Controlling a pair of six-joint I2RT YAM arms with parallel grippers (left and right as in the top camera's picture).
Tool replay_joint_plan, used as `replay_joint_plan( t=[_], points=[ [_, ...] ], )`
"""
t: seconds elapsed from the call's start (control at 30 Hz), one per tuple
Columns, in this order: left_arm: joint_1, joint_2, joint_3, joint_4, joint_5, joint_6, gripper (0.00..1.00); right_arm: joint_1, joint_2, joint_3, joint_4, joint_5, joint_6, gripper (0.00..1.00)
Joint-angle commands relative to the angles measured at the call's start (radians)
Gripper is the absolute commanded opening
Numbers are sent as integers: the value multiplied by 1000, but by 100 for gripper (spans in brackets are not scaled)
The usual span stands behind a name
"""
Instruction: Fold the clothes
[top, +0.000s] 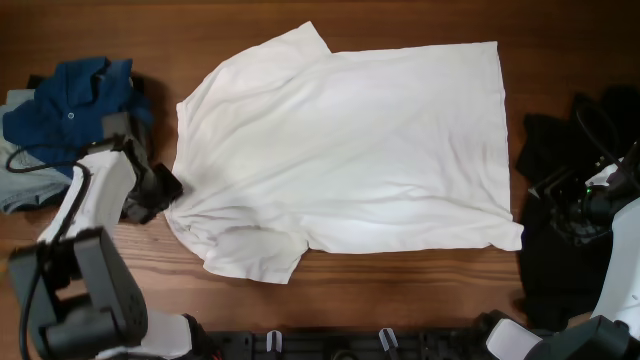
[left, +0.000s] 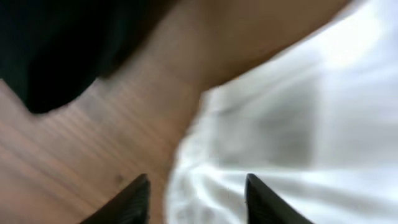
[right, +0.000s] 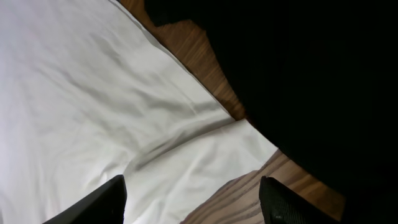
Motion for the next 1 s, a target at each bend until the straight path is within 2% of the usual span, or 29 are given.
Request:
replay_joint_plan(
  t=[0.0, 0.07, 0.2, 0.23, 0.37, 0.63, 0.83, 0.97],
  points=[
    [2, -85, 55, 90, 238, 94, 57, -4, -8, 16, 12, -20, -6, 69],
    [-2, -92, 55, 171, 334, 153, 47, -4, -8, 16, 16, -28, -8, 69],
    [-49, -47, 55, 362, 365, 280, 9, -4, -8, 14, 42, -69, -34, 69],
    [-63, -24, 55, 404, 365, 300, 4, -4, -8, 13, 49, -77, -33, 69],
    [-121, 111, 55, 606, 365, 352, 4, -4, -8, 4, 81, -80, -33, 69],
    [-149, 314, 55, 890, 349, 351, 4, -4, -8, -16, 121, -81, -33, 69],
    [-143, 431, 55, 1052, 107, 316, 4, -4, -8, -18, 149, -122, -33, 69],
    [-114, 505, 60, 1179, 57, 225, 4, 2, -8, -18, 173, -151, -34, 69]
  ],
)
